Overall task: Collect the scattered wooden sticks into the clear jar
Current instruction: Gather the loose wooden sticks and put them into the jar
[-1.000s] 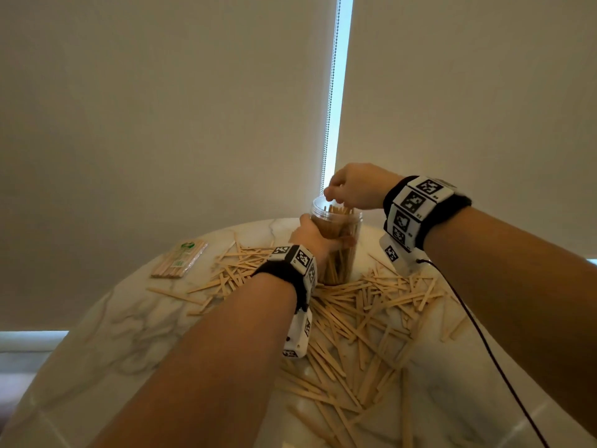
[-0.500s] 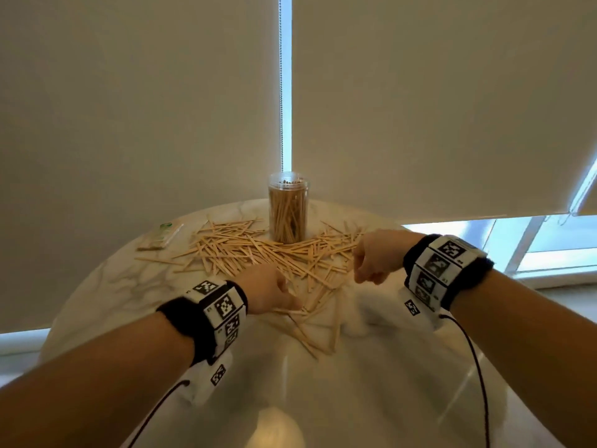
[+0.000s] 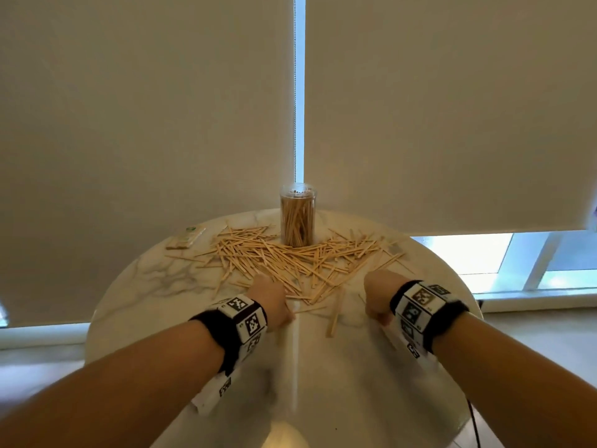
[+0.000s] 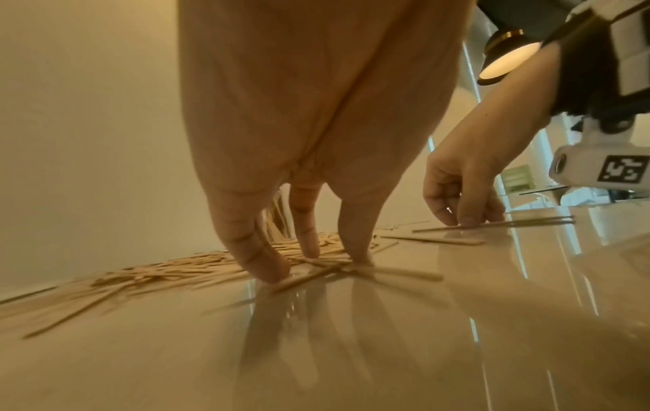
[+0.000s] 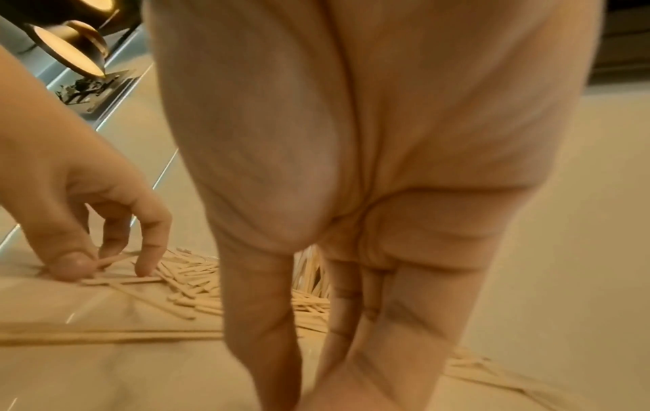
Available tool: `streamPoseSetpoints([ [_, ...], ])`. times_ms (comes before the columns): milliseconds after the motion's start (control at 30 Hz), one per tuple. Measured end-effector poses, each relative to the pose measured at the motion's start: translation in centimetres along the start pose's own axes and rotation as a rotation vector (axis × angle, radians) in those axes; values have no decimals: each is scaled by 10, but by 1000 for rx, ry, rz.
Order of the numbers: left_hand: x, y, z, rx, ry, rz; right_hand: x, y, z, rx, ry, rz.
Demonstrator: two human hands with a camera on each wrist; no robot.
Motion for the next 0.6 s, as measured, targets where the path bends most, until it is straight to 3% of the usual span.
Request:
streamPoseSetpoints([
  [167,29,-10,5,-53,-122,59,52,-17,0,-40,-72,-119],
  [333,26,-20,2,39,-3,-65,89,-19,-1,-77,-96,-122],
  [600,25,-17,-13,89,111,-191,75,-16,1,-35,-61,-171],
])
Point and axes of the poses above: each hand's wrist, its own z-axis away from the middle knuckle, its own y-axis out of the palm, x = y × z, the point moved 7 cm from there along -z, towards the middle knuckle, and after that the axes turned 14 degrees about y, right-handed, at the moved point
